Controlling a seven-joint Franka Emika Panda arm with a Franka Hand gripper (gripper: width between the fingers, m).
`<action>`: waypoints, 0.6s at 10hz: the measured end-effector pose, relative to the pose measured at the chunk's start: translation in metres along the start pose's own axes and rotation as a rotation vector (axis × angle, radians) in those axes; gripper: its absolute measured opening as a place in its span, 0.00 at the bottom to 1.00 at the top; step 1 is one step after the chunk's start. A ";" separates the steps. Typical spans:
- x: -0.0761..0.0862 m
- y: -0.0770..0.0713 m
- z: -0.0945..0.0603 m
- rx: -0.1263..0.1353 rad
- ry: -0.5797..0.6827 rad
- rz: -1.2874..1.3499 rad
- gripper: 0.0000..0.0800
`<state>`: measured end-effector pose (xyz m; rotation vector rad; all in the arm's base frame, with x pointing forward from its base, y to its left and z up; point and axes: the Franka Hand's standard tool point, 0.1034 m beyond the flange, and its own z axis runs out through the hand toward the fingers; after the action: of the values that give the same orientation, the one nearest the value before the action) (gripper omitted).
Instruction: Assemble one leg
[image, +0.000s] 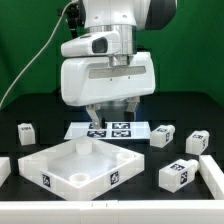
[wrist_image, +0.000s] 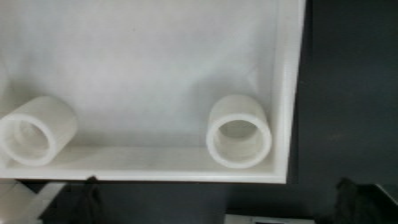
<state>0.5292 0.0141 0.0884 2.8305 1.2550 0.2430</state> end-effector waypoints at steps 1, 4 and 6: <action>0.000 0.000 0.000 0.000 0.005 0.007 0.81; 0.000 0.000 0.000 0.000 0.005 0.007 0.81; -0.001 0.001 0.001 -0.001 0.004 0.000 0.81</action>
Offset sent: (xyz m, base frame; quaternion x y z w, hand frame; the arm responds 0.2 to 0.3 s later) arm 0.0000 0.0000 0.0000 0.0000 0.0000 0.0000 1.0000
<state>0.5295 0.0126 0.0873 2.8300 1.2556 0.2497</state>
